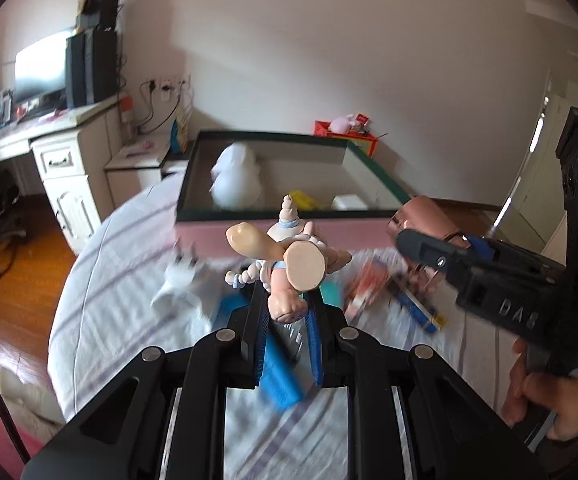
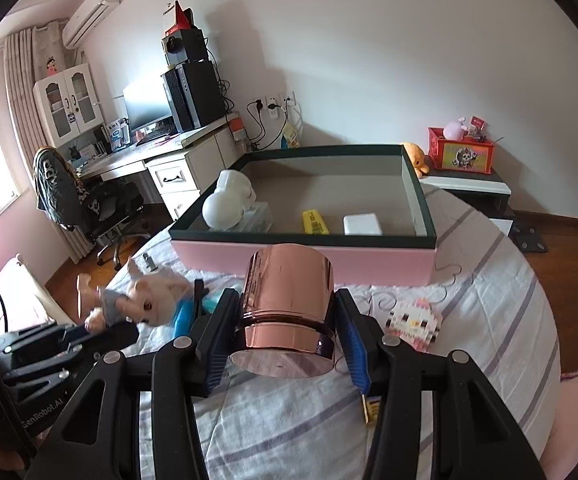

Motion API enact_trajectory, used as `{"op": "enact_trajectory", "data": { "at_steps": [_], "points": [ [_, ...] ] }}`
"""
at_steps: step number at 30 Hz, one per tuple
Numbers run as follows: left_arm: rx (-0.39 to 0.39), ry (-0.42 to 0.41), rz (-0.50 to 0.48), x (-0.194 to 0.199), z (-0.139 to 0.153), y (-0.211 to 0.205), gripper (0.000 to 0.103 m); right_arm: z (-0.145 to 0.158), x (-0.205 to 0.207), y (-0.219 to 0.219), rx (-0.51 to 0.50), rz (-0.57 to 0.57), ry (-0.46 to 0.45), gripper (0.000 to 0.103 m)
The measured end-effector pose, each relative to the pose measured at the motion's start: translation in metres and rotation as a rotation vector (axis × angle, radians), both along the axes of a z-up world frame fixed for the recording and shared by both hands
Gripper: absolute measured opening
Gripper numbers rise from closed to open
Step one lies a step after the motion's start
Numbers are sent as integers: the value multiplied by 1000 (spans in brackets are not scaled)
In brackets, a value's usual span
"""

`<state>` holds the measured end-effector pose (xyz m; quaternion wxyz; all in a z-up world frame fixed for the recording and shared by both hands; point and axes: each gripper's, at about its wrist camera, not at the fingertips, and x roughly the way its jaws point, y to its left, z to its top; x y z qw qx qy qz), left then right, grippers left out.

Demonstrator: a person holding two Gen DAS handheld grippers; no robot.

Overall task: Organize rigid objects
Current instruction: 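Lift the rose-gold cup with the right tool while the left tool lifts the baby doll, then lower the cup into the pink box with the right tool while the left tool drops the doll in, then open and withdraw both tools from the pink box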

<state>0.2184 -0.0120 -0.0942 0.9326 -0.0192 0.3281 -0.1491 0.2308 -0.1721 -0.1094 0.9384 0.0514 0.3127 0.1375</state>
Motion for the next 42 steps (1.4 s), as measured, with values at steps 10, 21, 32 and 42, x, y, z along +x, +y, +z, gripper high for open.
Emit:
{"op": "enact_trajectory", "data": {
  "at_steps": [10, 21, 32, 42],
  "points": [
    [70, 27, -19, 116, 8, -46, 17, 14, 70, -14, -29, -25, -6, 50],
    [133, 20, 36, 150, -5, -54, 19, -13, 133, -18, -2, -9, 40, 50],
    [137, -180, 158, 72, 41, -28, 91, 29, 76, -32, 16, -104, -76, 82],
    [153, -348, 237, -43, 76, -6, 102, 69, -34, -17, -28, -156, -212, 87]
  ]
}}
